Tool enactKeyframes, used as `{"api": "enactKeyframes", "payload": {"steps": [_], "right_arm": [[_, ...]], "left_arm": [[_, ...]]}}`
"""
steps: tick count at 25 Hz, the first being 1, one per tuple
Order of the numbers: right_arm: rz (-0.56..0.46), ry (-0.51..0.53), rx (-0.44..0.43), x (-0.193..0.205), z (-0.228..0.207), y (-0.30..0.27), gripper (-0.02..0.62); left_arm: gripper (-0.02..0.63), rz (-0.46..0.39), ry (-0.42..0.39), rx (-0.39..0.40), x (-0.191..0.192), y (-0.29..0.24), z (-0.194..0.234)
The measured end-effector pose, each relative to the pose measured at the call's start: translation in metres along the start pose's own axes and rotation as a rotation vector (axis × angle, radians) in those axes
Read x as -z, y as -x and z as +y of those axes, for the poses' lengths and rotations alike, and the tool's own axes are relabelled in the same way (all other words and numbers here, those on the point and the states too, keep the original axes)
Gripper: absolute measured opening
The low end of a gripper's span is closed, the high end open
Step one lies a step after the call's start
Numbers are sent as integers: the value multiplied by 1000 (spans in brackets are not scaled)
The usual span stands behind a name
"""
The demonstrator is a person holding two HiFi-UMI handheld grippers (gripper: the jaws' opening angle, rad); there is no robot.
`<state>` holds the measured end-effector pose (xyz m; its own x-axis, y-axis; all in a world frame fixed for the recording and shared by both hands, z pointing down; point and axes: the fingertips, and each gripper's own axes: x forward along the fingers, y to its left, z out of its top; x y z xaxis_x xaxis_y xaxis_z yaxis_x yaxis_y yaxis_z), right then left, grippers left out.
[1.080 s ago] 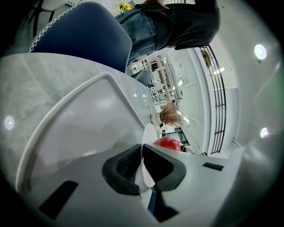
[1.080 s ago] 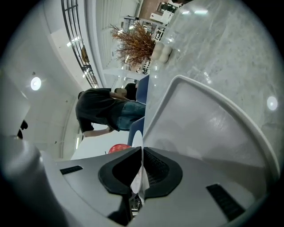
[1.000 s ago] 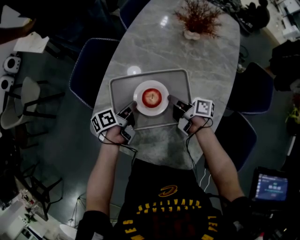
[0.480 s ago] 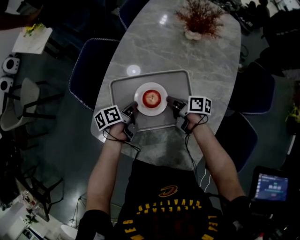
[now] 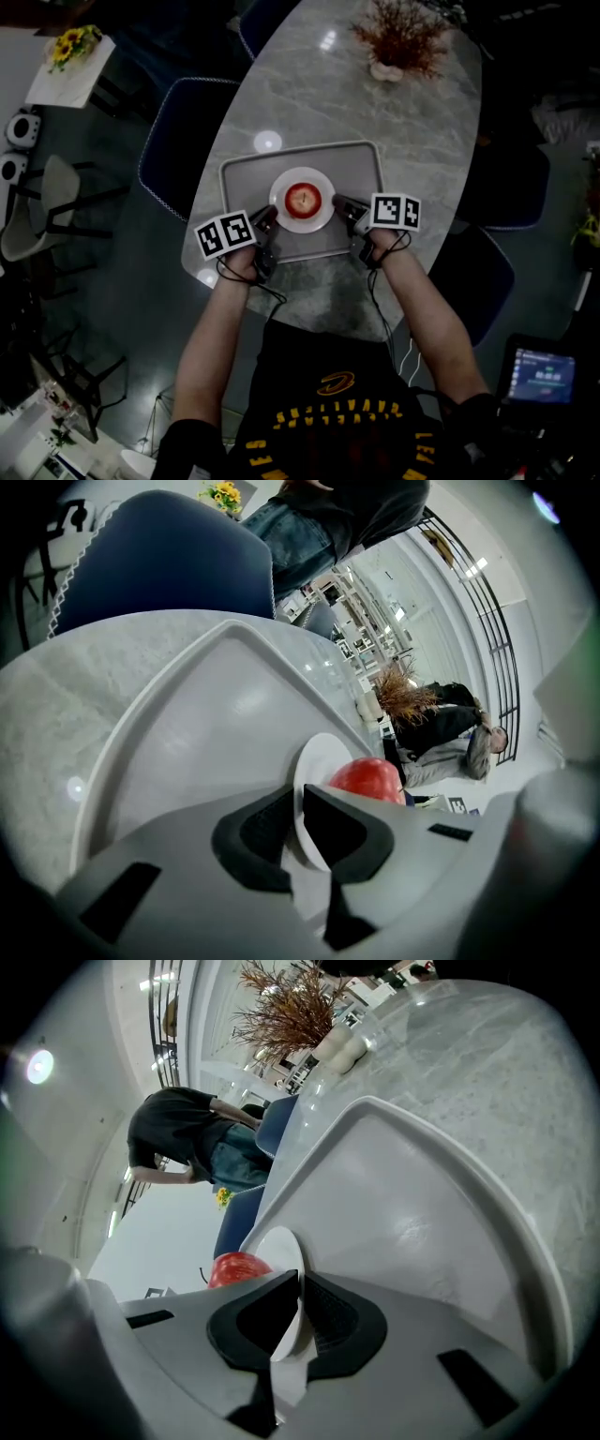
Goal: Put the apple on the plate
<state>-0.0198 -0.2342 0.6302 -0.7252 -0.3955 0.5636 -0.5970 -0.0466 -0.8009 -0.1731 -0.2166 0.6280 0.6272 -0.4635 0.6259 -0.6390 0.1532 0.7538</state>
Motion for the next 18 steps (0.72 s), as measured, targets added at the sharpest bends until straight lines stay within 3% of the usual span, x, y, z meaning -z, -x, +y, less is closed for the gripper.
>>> {"api": "enactKeyframes", "payload": {"steps": [5, 10, 14, 18], "right_arm": [[10, 138, 74, -1, 0, -1, 25], [27, 453, 230, -2, 3, 1, 28], [19, 647, 264, -3, 13, 6, 26], [-44, 752, 234, -9, 29, 20, 26]], "left_arm": [[29, 5, -149, -92, -2, -1, -1], [55, -5, -400, -217, -6, 0, -4], [55, -60, -463, -241, -11, 10, -8], [55, -164, -501, -224, -19, 25, -22]]}}
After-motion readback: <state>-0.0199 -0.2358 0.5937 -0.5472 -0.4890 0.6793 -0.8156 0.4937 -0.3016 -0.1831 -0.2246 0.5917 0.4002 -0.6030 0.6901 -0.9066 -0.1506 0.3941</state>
